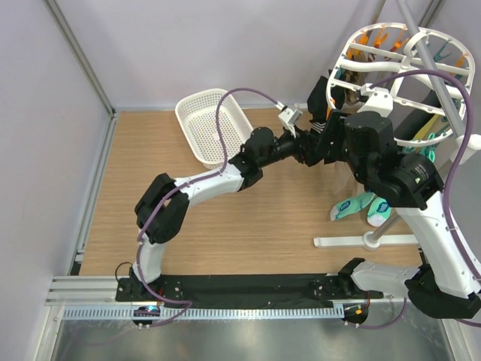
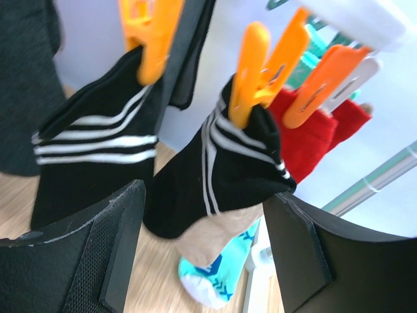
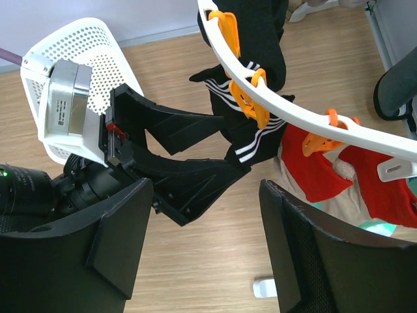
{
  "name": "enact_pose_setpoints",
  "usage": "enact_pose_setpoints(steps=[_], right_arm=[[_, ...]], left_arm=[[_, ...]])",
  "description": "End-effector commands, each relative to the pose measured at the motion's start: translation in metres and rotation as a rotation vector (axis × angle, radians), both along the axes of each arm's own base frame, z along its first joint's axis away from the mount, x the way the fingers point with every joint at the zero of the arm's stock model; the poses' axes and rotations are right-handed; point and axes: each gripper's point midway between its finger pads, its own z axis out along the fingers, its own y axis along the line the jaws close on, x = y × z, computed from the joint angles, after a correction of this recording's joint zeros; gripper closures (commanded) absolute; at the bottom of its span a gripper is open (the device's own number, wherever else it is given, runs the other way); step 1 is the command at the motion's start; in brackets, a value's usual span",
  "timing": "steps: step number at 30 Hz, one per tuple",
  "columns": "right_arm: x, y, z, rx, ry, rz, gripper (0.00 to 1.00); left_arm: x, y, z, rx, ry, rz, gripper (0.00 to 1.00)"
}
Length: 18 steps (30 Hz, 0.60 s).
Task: Remove the socks clipped to the hanger
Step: Remove the sock from the hanger.
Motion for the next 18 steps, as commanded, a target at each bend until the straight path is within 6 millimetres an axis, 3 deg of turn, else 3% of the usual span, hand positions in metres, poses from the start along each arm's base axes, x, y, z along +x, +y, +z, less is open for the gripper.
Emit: enact_pose_setpoints(steps=[1, 8, 11, 14, 18], right_arm=[[-0.004, -0.009, 0.013, 0.031, -0.049, -0.035, 0.27], [-0.007, -0.007, 0.015, 0.036, -0.058, -0.005, 0.27], [-0.005, -0.006, 0.011, 0.029, -0.05, -0.007, 0.27], [-0.003, -0.003, 0.006, 0.034, -0.034, -0.008, 0.28], [0.0, -0.005, 0.003, 0.033, -0.033, -0.039, 0.31]], left_arm=[[-0.007, -0.008, 0.041, -0.111, -0.102, -0.026, 0.24], [-0.009, -0.014, 0.026, -0.05, -0.185, 0.016, 0.24], [-0.001, -0.017, 0.018, -0.015, -0.178, 0.062, 0.29], [0.008, -0.015, 0.01, -0.013, -0.149, 0.113, 0.45], [0.006, -0.005, 0.009, -0.012, -0.115, 0.162, 0.89]])
